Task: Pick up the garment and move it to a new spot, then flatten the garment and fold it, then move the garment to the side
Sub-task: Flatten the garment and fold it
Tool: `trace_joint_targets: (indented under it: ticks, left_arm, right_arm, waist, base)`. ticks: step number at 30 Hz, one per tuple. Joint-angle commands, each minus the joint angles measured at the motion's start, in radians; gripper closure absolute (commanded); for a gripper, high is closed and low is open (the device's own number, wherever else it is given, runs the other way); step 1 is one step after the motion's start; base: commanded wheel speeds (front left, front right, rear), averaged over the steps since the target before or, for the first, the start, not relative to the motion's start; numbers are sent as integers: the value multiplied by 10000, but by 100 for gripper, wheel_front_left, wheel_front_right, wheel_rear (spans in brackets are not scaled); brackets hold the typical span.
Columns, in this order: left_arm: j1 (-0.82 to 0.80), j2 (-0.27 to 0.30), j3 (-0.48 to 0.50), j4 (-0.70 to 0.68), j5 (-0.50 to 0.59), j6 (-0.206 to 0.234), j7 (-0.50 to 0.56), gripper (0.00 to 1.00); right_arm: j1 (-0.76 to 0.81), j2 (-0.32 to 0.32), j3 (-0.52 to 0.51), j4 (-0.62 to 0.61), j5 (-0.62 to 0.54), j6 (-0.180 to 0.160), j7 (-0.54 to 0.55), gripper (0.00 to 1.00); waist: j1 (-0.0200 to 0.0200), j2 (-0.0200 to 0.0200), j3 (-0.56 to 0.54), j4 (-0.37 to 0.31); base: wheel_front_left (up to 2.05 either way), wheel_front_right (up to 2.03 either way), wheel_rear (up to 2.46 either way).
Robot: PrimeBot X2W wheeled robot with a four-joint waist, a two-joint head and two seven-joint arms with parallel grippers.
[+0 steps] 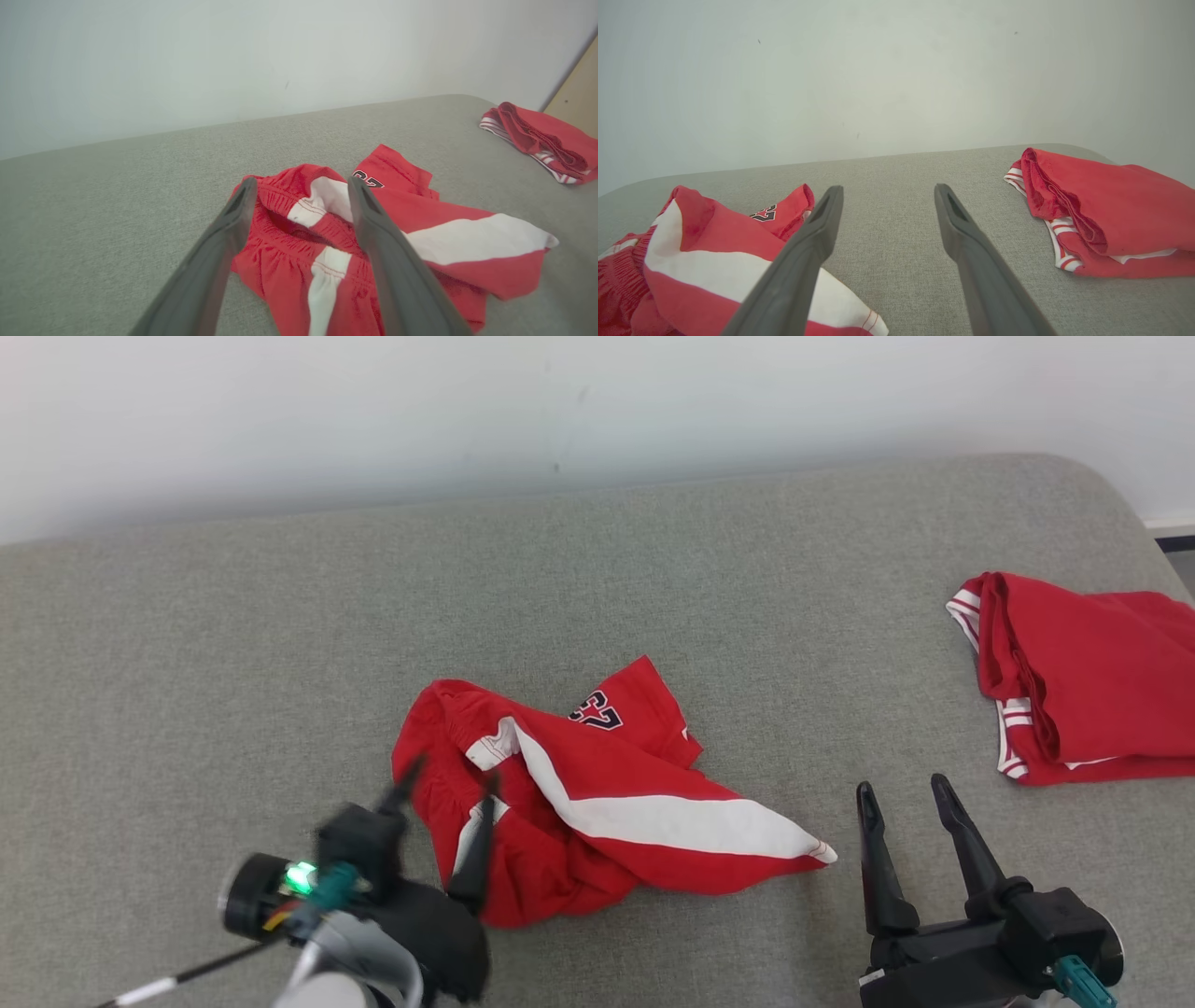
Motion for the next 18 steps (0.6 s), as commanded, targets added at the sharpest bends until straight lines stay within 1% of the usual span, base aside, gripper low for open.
trace_joint_targets:
  ticks: [1, 4, 8, 10, 13, 16, 18]
  left_arm:
    - [134, 73, -175, -131, 109, -91, 143, 0]
    - [215, 259, -787, -298, 506, -244, 706, 0]
    - [140, 325, -1487, -240, 881, -408, 1389, 0]
    - [11, 375, -1729, -79, 1119, -457, 1581, 0]
    - [-106, 284, -1979, 253, 1287, -508, 1657, 0]
    - [-247, 138, -2086, 598, 1440, -408, 1583, 0]
    - [-320, 43, -2155, 986, 1606, -221, 1639, 1]
  right_arm:
    - [49, 30, 23, -13, -43, -25, -1, 0]
    - [23, 30, 55, -1, -45, -25, 22, 0]
    - [7, 30, 93, 27, -24, -25, 22, 0]
    - [32, 30, 105, 22, 1, -25, 19, 0]
    - [40, 30, 115, 24, 26, -25, 11, 0]
    - [40, 29, 116, 33, 43, -25, 4, 0]
    - [38, 32, 114, 31, 50, -25, 2, 0]
  waist:
    - [1, 0, -61, 39]
    - [1, 0, -115, 15]
    - [1, 0, -159, -61]
    - [1, 0, -157, -101]
    - [1, 0, -157, -159]
    - [1, 0, -161, -215]
    - [1, 0, -165, -253]
  base:
    - [0, 0, 0]
    - [0, 0, 0]
    - [0, 0, 0]
    - [0, 0, 0]
    - [0, 0, 0]
    - [0, 0, 0]
    - [0, 0, 0]
